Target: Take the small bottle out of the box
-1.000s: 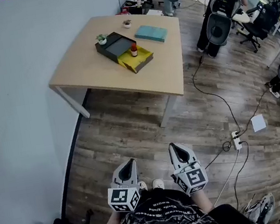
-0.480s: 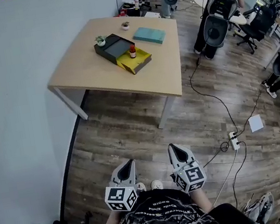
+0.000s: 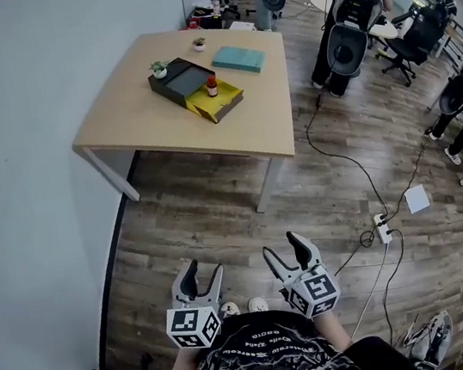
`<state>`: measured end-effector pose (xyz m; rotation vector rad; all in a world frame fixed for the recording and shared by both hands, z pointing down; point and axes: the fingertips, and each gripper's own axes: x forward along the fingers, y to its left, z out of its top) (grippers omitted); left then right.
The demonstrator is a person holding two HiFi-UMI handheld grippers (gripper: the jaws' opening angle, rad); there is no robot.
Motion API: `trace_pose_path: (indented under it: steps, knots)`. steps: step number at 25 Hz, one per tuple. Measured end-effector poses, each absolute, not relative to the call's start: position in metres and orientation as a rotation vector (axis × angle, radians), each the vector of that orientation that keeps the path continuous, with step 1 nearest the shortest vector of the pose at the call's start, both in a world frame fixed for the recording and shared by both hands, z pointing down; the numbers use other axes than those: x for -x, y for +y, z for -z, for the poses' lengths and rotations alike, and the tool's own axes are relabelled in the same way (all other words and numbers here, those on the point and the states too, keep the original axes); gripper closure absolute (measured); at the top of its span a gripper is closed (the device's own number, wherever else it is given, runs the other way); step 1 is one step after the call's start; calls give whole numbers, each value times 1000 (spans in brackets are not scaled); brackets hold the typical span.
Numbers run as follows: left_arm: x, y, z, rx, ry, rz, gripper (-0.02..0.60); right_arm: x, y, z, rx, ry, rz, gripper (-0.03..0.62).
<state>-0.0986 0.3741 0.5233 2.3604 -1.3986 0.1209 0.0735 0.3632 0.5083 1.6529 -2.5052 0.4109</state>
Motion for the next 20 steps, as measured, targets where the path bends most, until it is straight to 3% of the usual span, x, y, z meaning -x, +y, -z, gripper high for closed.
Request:
trace_pose_path:
  steps: [20]
  knots:
    - [139,334,-548,-2331,-1363,-145,321,-36,318,-528,-1744,-2465,-426,296]
